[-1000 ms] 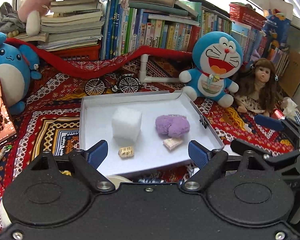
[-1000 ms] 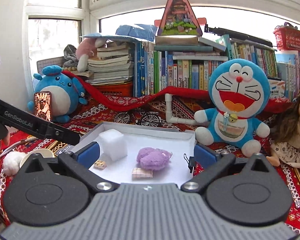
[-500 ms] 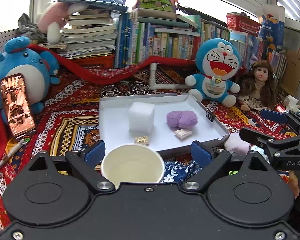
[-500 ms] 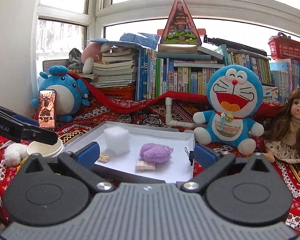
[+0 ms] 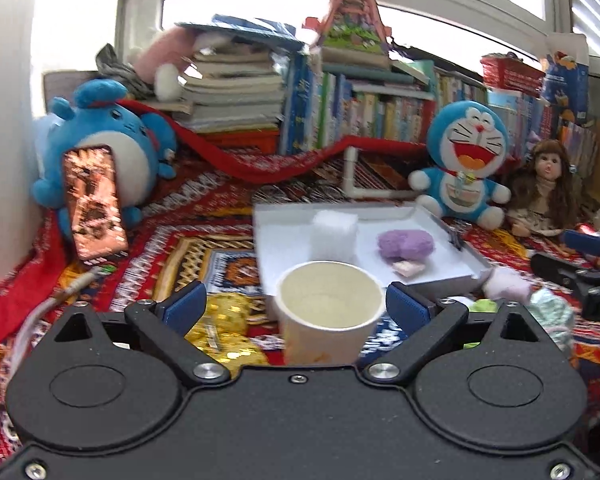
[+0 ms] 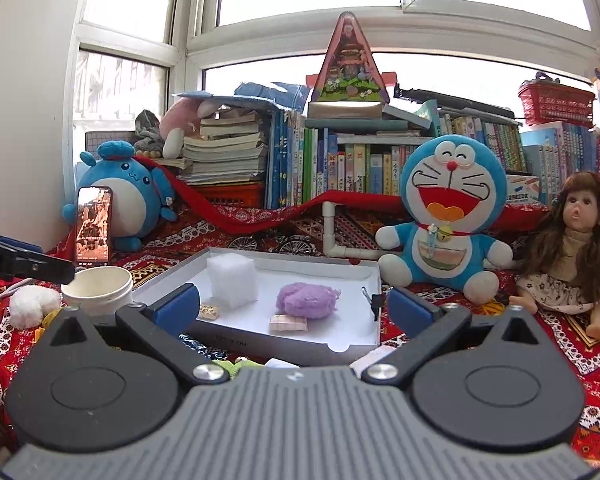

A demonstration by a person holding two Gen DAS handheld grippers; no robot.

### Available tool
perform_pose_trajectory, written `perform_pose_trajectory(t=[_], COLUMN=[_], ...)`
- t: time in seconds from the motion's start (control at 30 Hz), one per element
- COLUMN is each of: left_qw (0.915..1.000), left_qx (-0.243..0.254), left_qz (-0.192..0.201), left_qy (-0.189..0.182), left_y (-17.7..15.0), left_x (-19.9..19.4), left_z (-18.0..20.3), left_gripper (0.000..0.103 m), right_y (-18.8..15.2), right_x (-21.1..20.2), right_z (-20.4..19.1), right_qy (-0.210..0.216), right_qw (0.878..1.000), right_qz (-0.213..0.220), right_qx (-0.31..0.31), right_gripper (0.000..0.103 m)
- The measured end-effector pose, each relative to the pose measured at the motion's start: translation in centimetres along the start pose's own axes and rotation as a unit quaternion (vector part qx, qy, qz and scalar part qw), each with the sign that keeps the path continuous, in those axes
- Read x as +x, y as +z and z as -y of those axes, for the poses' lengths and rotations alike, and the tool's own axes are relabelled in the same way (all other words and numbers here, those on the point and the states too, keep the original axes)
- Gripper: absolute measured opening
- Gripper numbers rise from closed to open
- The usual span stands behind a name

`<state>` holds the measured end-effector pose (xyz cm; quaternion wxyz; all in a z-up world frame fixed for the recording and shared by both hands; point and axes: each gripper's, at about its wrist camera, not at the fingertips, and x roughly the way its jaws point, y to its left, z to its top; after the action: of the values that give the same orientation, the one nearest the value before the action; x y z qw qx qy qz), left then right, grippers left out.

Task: Organize soft objects
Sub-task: 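Withdraw both tools from the tray toward the remaining soft items, then grasp the white fluffy pompom with the left gripper while the right grasps the green-checked cloth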

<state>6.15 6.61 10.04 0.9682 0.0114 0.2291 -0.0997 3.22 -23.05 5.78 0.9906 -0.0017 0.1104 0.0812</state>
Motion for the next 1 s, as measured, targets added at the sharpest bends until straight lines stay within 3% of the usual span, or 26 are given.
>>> perform_pose_trajectory(t=[0.13, 0.3, 0.57, 1.0], left_qw=[0.9991, 0.9970, 0.9879, 0.9834], left_qx=[0.006, -0.024, -0.054, -0.052], left_qz=[0.018, 0.022, 0.038, 0.026], left_qy=[0.037, 0.070, 0.140, 0.172], left_y=[-1.1, -2.5, -4.6, -6.2], left_x=[-0.5, -0.5, -0.1, 1.1], left_z=[-0.9, -2.7, -5.0, -6.0], left_gripper=[0.098, 0.099, 0.102, 0.103], right_y=[-0.6, -1.5, -2.8, -4.5], right_x=[-0.8, -1.5, -2.0, -2.5], right_z=[0.1, 0.4, 1.1, 2.0], right_qy=[-0.010, -0.024, -0.046, -0.068], right_qw=[1.000, 1.000, 0.999, 0.996], right_qz=[0.008, 0.012, 0.007, -0.015], right_qx=[0.000, 0.000, 0.023, 0.050], right_gripper=[0.103, 0.103, 0.103, 0.103])
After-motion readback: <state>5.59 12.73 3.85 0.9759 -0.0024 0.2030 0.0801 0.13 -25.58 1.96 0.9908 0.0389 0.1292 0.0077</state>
